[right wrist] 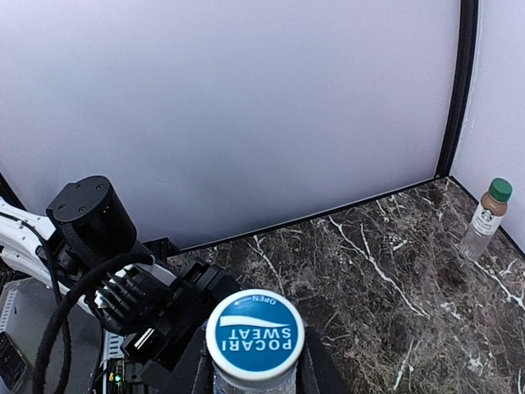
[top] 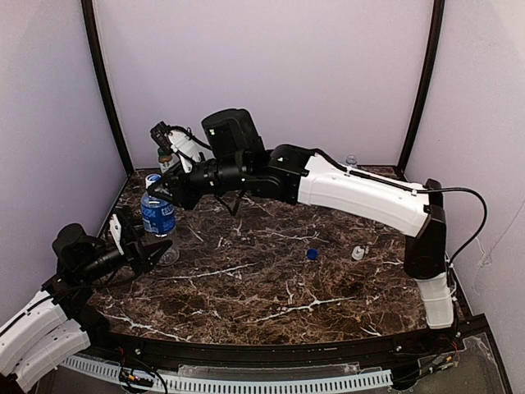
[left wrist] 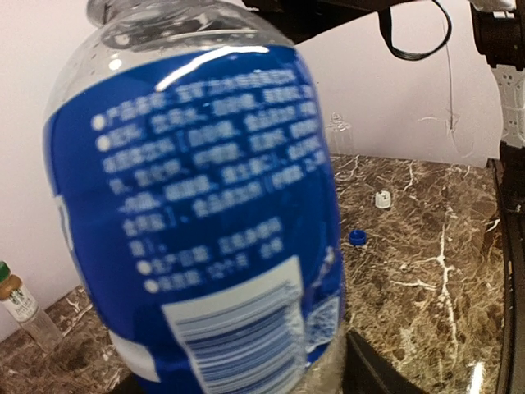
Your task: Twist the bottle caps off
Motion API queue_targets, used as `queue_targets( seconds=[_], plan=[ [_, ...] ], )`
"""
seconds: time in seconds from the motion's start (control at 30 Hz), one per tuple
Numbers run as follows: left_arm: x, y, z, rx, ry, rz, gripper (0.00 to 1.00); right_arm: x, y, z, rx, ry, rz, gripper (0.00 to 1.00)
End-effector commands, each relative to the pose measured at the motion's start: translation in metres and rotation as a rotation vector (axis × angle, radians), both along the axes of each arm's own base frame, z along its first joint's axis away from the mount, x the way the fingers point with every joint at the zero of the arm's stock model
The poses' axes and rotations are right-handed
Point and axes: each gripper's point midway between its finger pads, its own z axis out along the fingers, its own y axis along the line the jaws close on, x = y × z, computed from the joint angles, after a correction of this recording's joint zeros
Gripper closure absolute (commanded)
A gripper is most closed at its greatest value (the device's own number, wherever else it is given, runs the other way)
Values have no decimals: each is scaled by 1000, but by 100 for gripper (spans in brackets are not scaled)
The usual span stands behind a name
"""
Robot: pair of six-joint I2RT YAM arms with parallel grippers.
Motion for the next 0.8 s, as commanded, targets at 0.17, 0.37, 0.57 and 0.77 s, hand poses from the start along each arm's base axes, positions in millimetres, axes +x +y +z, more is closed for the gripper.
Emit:
queue_targets(
  seconds=[0.17, 0.37, 0.57, 0.77],
  plan=[
    [-21, -15, 13, -109, 156, -158, 12, -3, -4, 22, 112, -8, 31, 100],
    [-8, -10, 21, -137, 185, -83, 22, -19, -5, 32, 165, 4, 122, 100],
    [1, -4, 21, -146, 192, -25, 22, -23, -8, 33, 177, 8, 131, 100],
    [-3, -7, 25, -92, 140, -56, 32, -21, -13, 38, 188, -1, 110, 100]
  ],
)
